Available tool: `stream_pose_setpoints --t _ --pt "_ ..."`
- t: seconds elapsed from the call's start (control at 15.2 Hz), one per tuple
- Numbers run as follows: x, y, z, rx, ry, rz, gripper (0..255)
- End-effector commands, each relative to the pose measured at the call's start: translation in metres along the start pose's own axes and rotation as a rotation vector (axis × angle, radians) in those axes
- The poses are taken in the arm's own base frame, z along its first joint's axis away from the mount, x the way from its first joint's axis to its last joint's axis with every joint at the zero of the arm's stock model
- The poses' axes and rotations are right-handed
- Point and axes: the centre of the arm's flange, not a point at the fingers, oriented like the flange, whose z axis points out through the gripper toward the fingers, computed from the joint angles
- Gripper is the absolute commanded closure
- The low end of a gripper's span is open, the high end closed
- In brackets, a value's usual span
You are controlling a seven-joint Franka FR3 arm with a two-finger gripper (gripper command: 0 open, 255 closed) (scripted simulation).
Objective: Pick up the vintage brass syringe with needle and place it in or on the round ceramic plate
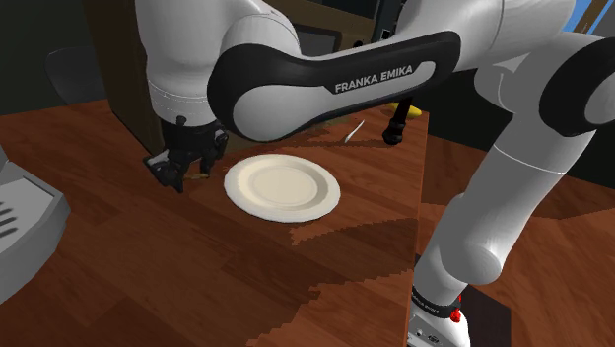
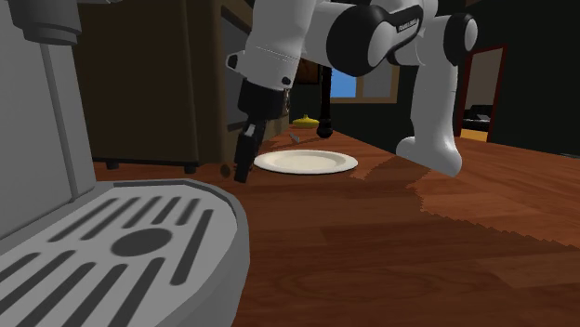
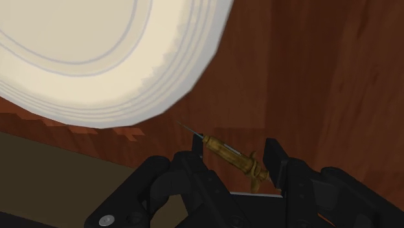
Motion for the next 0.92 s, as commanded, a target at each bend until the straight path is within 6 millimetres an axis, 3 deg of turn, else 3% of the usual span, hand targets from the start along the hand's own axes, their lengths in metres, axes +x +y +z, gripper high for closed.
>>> stream_pose_setpoints --t 0.0,0.86 --pt "0.005 0.003 -0.008 -0.001 -0.002 0.004 255" --pt "0.024 0.012 -0.071 -0.001 -0.002 0.004 255"
